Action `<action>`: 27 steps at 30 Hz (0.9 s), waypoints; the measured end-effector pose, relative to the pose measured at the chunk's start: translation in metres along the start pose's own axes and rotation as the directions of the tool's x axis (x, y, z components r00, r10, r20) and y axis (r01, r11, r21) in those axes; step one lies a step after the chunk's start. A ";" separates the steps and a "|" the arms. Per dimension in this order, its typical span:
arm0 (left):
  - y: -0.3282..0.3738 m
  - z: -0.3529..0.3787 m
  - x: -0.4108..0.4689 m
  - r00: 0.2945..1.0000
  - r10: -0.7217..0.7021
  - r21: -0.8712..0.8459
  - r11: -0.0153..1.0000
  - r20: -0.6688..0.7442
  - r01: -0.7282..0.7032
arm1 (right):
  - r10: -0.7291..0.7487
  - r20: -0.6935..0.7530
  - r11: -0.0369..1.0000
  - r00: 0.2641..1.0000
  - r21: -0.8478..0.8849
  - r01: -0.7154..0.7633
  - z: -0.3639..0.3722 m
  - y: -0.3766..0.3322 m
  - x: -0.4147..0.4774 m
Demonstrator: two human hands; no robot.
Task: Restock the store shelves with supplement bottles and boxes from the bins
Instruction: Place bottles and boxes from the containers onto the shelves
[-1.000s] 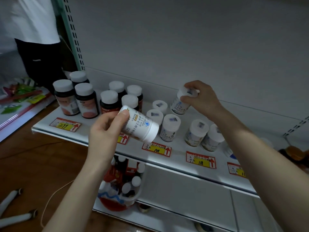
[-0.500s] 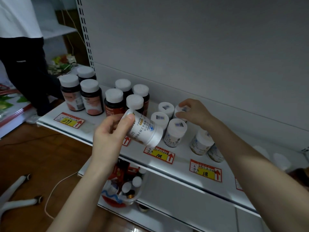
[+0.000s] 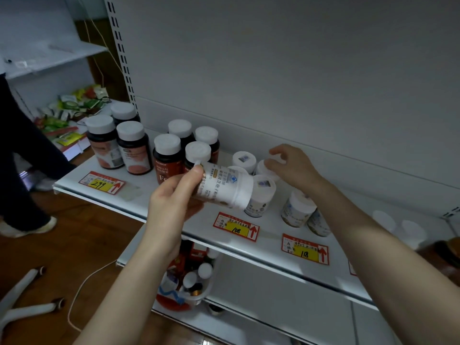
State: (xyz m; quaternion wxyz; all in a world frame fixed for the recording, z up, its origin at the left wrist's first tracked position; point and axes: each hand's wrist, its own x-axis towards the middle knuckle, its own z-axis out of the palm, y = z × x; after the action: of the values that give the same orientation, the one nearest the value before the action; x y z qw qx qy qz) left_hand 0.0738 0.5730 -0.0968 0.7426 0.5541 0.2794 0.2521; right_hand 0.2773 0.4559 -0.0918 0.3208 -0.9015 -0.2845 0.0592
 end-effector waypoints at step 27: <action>-0.026 0.075 -0.043 0.772 -0.313 -0.007 0.925 0.553 0.381 | 0.140 0.045 0.855 0.989 0.499 -0.144 -0.081 0.001 -0.137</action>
State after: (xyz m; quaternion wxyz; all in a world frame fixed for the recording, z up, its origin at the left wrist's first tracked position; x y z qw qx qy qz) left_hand 0.0964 0.4858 -0.0985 0.8560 0.4961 0.1398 -0.0404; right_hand 0.1876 0.3360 -0.0395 0.5371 -0.8058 -0.1932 0.1578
